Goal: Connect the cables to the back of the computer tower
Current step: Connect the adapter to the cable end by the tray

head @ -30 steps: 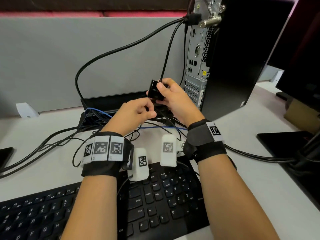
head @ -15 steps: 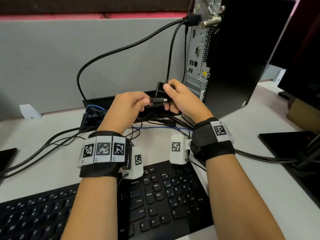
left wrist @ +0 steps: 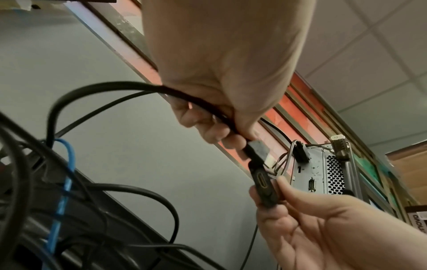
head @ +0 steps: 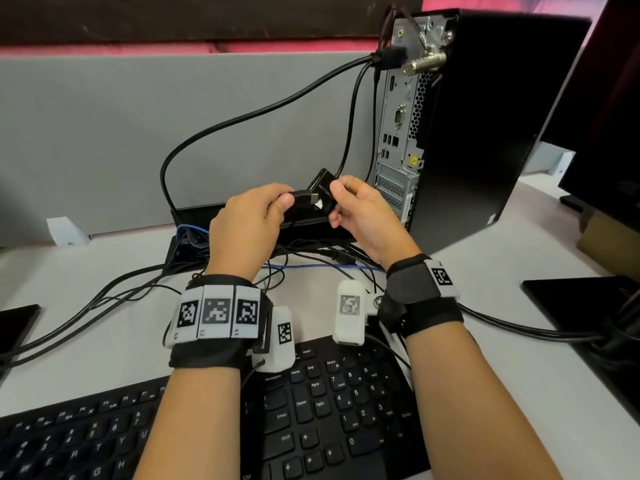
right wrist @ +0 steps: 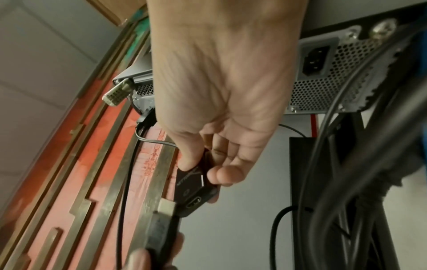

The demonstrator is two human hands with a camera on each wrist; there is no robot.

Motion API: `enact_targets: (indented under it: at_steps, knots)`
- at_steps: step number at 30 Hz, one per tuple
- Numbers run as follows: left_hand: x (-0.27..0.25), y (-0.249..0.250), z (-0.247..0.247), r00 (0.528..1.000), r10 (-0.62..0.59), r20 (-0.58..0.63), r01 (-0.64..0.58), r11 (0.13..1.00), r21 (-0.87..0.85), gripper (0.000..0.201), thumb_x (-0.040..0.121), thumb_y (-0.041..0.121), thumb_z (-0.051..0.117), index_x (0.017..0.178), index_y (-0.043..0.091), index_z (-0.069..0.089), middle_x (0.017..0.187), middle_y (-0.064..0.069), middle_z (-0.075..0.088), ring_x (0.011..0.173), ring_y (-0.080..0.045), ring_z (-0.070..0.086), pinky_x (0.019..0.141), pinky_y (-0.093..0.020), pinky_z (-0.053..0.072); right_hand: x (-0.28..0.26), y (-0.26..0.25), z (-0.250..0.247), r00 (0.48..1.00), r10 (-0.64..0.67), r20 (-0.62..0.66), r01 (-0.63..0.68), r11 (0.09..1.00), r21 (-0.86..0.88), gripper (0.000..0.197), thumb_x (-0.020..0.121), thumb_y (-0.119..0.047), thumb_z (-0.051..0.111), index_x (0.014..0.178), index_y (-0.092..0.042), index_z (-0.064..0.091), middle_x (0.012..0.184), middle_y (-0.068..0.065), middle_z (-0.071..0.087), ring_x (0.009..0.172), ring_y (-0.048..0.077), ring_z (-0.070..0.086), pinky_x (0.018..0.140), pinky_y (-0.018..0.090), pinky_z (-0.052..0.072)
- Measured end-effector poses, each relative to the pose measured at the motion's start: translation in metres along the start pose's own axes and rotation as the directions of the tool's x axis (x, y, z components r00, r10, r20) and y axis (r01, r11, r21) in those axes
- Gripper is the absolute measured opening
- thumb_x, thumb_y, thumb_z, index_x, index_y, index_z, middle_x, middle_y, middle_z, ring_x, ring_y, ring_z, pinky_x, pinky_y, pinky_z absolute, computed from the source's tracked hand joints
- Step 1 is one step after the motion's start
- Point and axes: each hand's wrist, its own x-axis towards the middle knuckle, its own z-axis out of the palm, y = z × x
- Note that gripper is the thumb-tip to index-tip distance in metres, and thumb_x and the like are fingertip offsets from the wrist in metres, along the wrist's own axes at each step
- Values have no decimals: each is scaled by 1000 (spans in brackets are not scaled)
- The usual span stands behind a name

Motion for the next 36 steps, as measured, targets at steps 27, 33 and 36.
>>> enact_targets:
  at_steps: [27, 33, 36]
  knots:
    - [2, -20, 0, 982, -125, 139, 171, 899, -403, 37, 100, 20, 39, 93, -5, 65, 56, 2, 46, 35, 0, 41, 44, -6, 36, 4, 5, 12, 996, 5, 94, -49, 879, 474, 14, 101, -11, 44, 87, -11, 45, 98, 15, 61, 61, 14, 59, 57, 21, 53]
    - [2, -19, -1, 977, -143, 156, 197, 886, -421, 35, 101, 19, 39, 96, 0, 67, 56, 3, 45, 32, 1, 41, 40, -4, 33, 3, 2, 13, 995, -5, 99, -37, 910, 413, 22, 101, -10, 43, 79, -11, 41, 98, 15, 62, 62, 15, 61, 57, 22, 55]
    - [1, -19, -1, 975, -141, 174, 205, 876, -437, 34, 101, 19, 39, 98, 0, 67, 55, 2, 44, 32, 0, 40, 40, -5, 34, 2, -1, 13, 996, -15, 91, -17, 937, 348, 20, 101, -10, 43, 81, -11, 41, 94, 16, 62, 58, 14, 63, 55, 20, 54]
